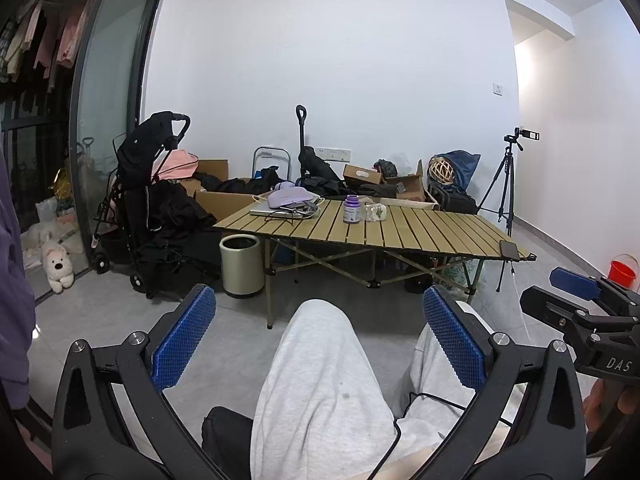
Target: Organize rigid objects
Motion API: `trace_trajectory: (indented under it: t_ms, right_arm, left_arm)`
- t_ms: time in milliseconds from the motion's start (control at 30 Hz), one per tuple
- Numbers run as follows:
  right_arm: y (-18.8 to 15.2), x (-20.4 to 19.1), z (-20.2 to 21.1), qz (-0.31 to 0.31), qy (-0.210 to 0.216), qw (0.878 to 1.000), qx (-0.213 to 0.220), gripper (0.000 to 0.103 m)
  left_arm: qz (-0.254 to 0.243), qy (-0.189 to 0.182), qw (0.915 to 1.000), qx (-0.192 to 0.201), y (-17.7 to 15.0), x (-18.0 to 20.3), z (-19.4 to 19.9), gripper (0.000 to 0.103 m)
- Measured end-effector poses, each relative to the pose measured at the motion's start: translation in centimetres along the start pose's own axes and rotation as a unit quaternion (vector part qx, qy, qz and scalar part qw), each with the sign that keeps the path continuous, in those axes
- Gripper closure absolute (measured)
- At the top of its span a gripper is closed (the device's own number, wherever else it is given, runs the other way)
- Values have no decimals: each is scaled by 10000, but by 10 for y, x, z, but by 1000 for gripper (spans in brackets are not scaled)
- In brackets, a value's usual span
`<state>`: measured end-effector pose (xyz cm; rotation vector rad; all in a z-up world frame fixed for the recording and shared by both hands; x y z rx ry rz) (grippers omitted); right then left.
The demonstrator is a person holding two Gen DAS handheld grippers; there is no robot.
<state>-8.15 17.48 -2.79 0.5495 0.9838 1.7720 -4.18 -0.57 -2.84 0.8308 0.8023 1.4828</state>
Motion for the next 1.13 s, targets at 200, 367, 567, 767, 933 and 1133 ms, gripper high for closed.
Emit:
trace_trajectory:
  t_ms: [200,367,567,767,933,1133]
  right_arm:
    - [1,0,0,0,-4,10000,35,16]
    - [-1,0,0,-2,2,10000,14,16]
    - [0,0,-1,-3,4,10000,26,16]
    - [-1,0,-1,-4,3,10000,21,16]
    - [-1,0,-1,-4,2,10000,13,16]
    - [0,0,-1,-5,3,10000,21,16]
  left_arm:
    - [-8,-10,10000,-10,0,1,-1,0]
    - [-7,-5,10000,-10,0,2,-1,0]
    - [-33,-33,10000,-37,-2,3,-3,0]
    - [-60,-58,10000,-51,-3,2,-5,0]
    - [-32,-70,9999,-94,-4,-2,-6,0]
    - [-33,-91,9999,-115,-4,-6,-7,0]
Point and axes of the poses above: each gripper's, at about its wrist camera, not at the fingertips, and z roughly against the way its jaws point, x to its right, y to its top, the point moved 6 cm from there along -z, roughly the way its jaws point, and after that the axes turned 14 degrees about -x, right-handed, at the moved point
